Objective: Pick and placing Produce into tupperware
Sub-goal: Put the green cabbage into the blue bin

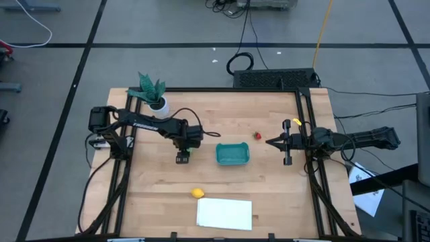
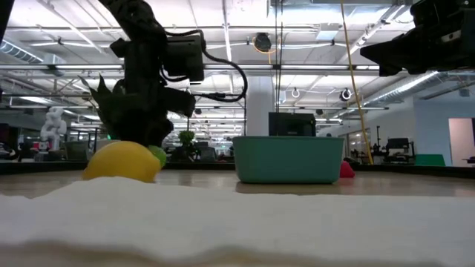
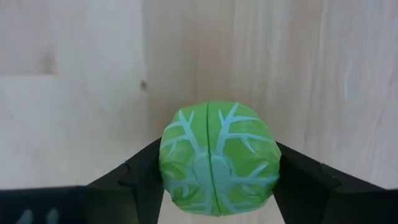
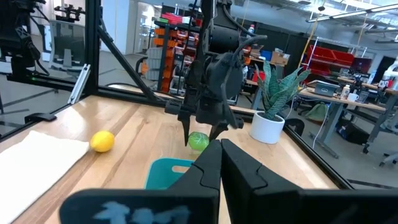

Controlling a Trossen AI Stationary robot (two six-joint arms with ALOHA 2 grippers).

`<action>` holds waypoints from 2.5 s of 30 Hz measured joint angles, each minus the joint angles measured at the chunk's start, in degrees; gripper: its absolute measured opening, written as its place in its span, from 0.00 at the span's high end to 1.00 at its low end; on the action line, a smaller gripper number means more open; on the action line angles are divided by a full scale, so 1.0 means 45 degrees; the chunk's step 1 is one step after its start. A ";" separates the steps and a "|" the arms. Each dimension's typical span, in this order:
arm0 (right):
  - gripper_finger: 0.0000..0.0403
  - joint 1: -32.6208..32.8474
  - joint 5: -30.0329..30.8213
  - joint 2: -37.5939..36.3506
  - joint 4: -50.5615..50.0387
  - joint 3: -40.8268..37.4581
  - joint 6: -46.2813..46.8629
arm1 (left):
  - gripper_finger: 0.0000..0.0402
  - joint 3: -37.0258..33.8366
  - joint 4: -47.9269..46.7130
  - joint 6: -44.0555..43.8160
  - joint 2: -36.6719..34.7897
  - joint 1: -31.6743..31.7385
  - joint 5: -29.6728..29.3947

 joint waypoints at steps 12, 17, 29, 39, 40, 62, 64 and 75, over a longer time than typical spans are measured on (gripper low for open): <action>1.00 -0.0003 0.0000 0.0000 0.0002 0.0000 0.0000 | 0.40 0.1767 -0.1528 0.0663 -0.0005 -0.0010 -0.0065; 1.00 -0.0004 0.0000 0.0000 0.0002 0.0000 0.0004 | 0.40 0.2617 -0.2154 0.1240 -0.0016 -0.0124 -0.0109; 1.00 -0.0003 -0.0001 -0.0005 0.0205 0.0009 0.0102 | 0.40 0.2982 -0.2183 0.1318 -0.2831 0.0293 -0.0575; 1.00 0.0001 0.0000 0.0000 0.0394 0.0010 0.0107 | 0.40 0.2876 -0.1277 0.1258 -0.5544 0.0447 -0.0552; 1.00 0.0001 0.0000 0.0002 0.0418 0.0010 0.0112 | 0.40 0.2766 -0.1078 0.1253 -0.5739 0.0443 -0.0462; 1.00 0.0001 0.0000 0.0024 0.0525 0.0010 0.0107 | 0.40 0.1450 0.3858 -0.1106 -0.4913 0.0580 0.0293; 1.00 0.0001 0.0000 0.0024 0.0529 0.0010 0.0107 | 0.40 0.1645 0.3902 -0.1130 -0.4634 0.0689 0.0736; 1.00 0.0001 0.0000 0.0024 0.0559 0.0010 0.0108 | 0.40 0.3607 0.3475 -0.0733 -0.2691 0.1512 0.3253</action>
